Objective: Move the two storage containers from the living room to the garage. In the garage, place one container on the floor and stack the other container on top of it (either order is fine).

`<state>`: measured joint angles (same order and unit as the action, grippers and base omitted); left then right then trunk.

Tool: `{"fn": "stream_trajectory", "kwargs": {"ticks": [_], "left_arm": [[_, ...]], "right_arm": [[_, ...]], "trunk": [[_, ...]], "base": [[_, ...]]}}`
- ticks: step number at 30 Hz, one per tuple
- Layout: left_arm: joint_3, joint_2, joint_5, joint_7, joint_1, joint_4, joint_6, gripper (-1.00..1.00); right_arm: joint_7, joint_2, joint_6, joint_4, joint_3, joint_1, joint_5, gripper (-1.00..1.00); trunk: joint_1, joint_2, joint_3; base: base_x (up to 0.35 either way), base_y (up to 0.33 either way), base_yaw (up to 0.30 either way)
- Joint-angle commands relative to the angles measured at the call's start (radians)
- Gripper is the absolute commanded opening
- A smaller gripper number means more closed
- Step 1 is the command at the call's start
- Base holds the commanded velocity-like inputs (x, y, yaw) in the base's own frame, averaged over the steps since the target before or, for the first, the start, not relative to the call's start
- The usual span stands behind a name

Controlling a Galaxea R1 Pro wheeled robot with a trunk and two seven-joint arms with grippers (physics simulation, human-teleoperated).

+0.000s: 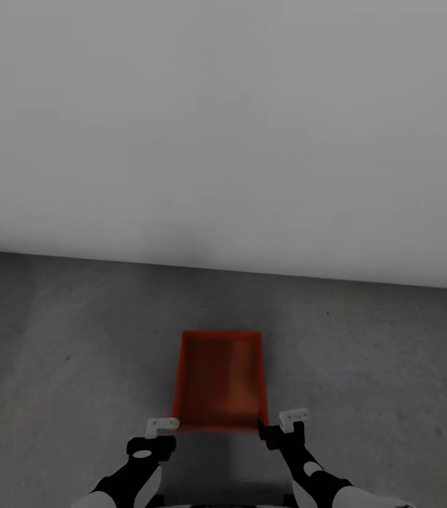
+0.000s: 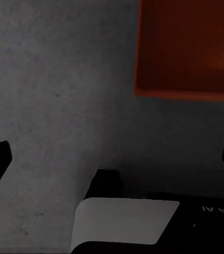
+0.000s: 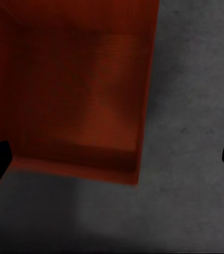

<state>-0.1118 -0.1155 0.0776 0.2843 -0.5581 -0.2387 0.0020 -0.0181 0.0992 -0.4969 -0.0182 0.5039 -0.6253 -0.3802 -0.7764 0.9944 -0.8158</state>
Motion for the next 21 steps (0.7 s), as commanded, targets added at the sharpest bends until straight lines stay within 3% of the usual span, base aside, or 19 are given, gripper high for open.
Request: {"fn": "stream_trajectory", "kwargs": {"ticks": [1,21], "left_arm": [[-0.008,0.000,0.008,0.006,0.000,0.000,0.000,1.00],[-0.008,0.000,0.008,0.005,0.000,0.002,0.001,1.00]], "right_arm": [[-0.002,0.000,-0.003,0.001,0.009,-0.001,-0.008,1.00],[-0.003,0.000,-0.003,0.001,0.008,-0.001,-0.008,1.00]], "trunk": [[0.001,0.001,-0.001],[0.001,0.001,-0.001]], "base": [[-0.340,0.062,0.000],[-0.345,0.077,0.000]]}}
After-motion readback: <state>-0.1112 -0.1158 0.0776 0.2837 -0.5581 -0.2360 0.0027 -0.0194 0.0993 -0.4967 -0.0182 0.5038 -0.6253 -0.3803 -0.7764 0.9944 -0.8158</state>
